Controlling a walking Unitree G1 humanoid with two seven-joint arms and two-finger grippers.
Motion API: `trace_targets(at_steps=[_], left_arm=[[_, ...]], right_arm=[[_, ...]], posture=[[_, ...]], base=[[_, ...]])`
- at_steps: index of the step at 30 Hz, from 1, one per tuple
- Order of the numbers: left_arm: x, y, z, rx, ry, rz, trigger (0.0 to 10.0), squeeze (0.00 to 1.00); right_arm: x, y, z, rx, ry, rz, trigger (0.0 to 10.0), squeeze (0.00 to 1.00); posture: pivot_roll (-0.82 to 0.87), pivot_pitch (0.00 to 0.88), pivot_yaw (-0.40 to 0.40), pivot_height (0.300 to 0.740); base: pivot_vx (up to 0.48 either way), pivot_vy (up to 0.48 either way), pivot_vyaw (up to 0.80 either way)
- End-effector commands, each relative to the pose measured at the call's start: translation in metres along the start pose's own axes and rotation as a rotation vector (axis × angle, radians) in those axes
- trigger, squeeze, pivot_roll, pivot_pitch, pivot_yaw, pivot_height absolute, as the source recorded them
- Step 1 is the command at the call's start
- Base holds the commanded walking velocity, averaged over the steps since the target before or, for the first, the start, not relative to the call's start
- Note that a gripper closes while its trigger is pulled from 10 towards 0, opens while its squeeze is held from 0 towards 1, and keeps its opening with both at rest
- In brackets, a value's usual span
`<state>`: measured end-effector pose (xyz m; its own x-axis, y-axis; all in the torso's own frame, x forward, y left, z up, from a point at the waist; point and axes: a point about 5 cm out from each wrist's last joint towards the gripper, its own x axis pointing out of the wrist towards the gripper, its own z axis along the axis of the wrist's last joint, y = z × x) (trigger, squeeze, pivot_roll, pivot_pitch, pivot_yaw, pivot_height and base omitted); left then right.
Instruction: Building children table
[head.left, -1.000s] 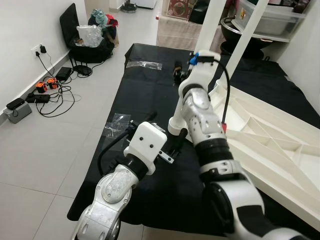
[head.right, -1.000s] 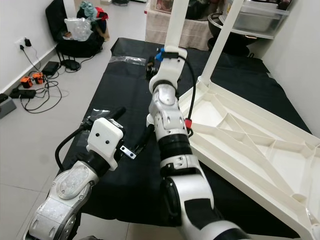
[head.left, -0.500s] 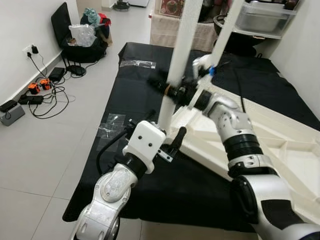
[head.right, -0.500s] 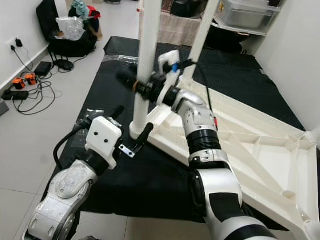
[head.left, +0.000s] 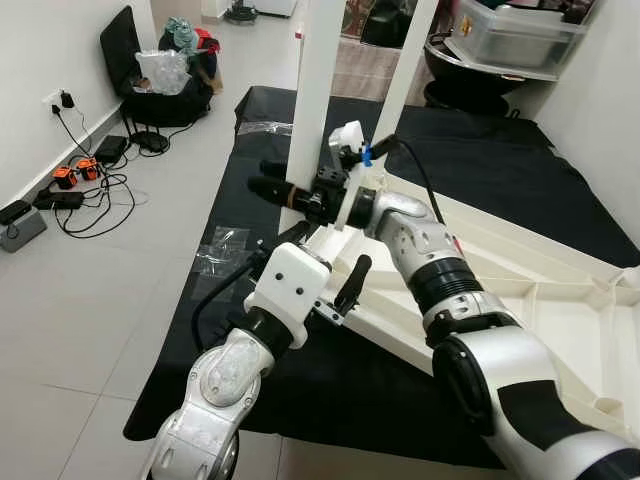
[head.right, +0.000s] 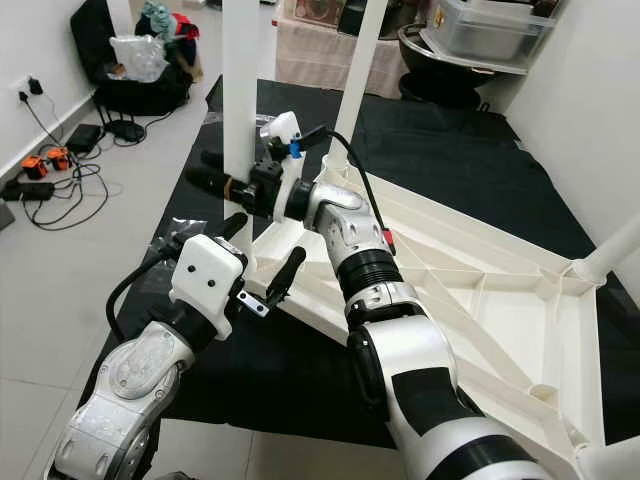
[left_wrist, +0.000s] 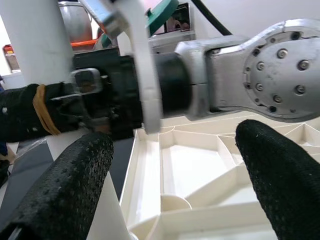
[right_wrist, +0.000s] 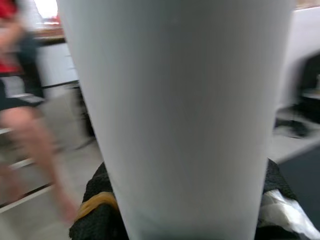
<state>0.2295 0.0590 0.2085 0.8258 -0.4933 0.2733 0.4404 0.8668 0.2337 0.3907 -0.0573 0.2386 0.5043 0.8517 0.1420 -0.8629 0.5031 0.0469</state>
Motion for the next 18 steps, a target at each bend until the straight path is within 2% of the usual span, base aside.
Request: trace_targets(at_steps=[1, 2, 3, 4, 5, 7, 8, 9, 10, 11, 13, 14, 15, 16, 17, 18], left_arm=[[-0.002, -0.002, 0.001, -0.005, -0.001, 0.0, 10.0, 0.0], [-0.002, -0.002, 0.001, -0.005, -0.001, -0.001, 10.0, 0.0], [-0.001, -0.003, 0.001, -0.007, -0.003, -0.004, 10.0, 0.0], [-0.001, -0.003, 0.001, -0.008, -0.004, -0.006, 10.0, 0.0], [-0.001, -0.003, 0.001, -0.008, -0.004, -0.006, 10.0, 0.0], [0.0, -0.003, 0.001, -0.009, -0.007, -0.01, 10.0, 0.0], [0.0, -0.003, 0.001, -0.009, -0.007, -0.01, 10.0, 0.0], [0.0, -0.003, 0.001, -0.008, -0.008, -0.012, 10.0, 0.0], [0.0, -0.003, 0.001, -0.008, -0.008, -0.012, 10.0, 0.0], [0.001, -0.003, 0.001, -0.007, -0.009, -0.013, 10.0, 0.0], [0.001, -0.003, 0.001, -0.007, -0.009, -0.013, 10.0, 0.0], [0.001, -0.003, 0.001, -0.007, -0.011, -0.013, 10.0, 0.0], [0.001, -0.003, 0.001, -0.007, -0.011, -0.013, 10.0, 0.0], [0.001, -0.003, 0.001, -0.008, -0.011, -0.013, 10.0, 0.0], [0.001, -0.003, 0.001, -0.008, -0.011, -0.013, 10.0, 0.0], [0.001, -0.003, 0.001, -0.007, -0.011, -0.013, 10.0, 0.0]], right_arm=[[-0.003, -0.01, -0.002, 0.027, -0.02, -0.163, 0.0, 0.0], [-0.005, -0.014, -0.003, 0.012, -0.015, -0.237, 0.0, 0.0], [-0.009, -0.022, -0.002, 0.003, -0.008, -0.385, 0.0, 0.0], [-0.012, -0.027, -0.002, 0.0, -0.003, -0.479, 0.0, 0.0], [-0.012, -0.027, -0.002, 0.0, -0.003, -0.479, 0.0, 0.0], [-0.035, -0.048, -0.001, -0.052, 0.03, -0.901, 0.0, 0.0], [-0.035, -0.048, -0.001, -0.052, 0.03, -0.901, 0.0, 0.0], [-0.052, -0.053, 0.0, -0.08, 0.029, -1.113, 0.0, 0.0], [-0.052, -0.053, 0.0, -0.08, 0.029, -1.113, 0.0, 0.0], [-0.064, -0.054, 0.0, -0.091, 0.022, -1.27, 0.0, 0.0], [-0.064, -0.054, 0.0, -0.091, 0.022, -1.27, 0.0, 0.0], [-0.069, -0.049, -0.001, -0.077, 0.01, -1.353, 0.0, 0.0], [-0.069, -0.049, -0.001, -0.077, 0.01, -1.353, 0.0, 0.0], [-0.065, -0.039, -0.001, -0.053, -0.003, -1.376, 0.0, 0.0], [-0.065, -0.039, -0.001, -0.053, -0.003, -1.376, 0.0, 0.0], [-0.055, -0.029, -0.001, -0.026, -0.015, -1.362, 0.0, 0.0]], posture=[[0.1, 0.052, -0.139, 0.74], [0.1, 0.051, -0.133, 0.74], [0.09, 0.049, -0.133, 0.74], [0.09, 0.049, -0.133, 0.74], [0.09, 0.049, -0.133, 0.74], [0.08, 0.041, -0.13, 0.74], [0.08, 0.041, -0.13, 0.74], [0.08, 0.041, -0.13, 0.74], [0.08, 0.041, -0.13, 0.74], [0.08, 0.041, -0.13, 0.74], [0.08, 0.041, -0.13, 0.74], [0.09, 0.039, -0.13, 0.74], [0.09, 0.039, -0.13, 0.74], [0.09, 0.039, -0.13, 0.74], [0.09, 0.039, -0.13, 0.74], [0.09, 0.04, -0.131, 0.74]], base=[[0.0, 0.0, 0.0], [0.0, 0.0, 0.0], [0.0, 0.0, 0.0], [0.0, 0.0, 0.0], [0.0, 0.0, 0.0], [0.0, 0.0, 0.0], [0.0, 0.0, 0.0], [0.0, 0.0, 0.0], [0.0, 0.0, 0.0], [0.0, 0.0, 0.0], [0.0, 0.0, 0.0], [0.0, 0.0, 0.0], [0.0, 0.0, 0.0], [0.0, 0.0, 0.0], [0.0, 0.0, 0.0], [0.0, 0.0, 0.0]])
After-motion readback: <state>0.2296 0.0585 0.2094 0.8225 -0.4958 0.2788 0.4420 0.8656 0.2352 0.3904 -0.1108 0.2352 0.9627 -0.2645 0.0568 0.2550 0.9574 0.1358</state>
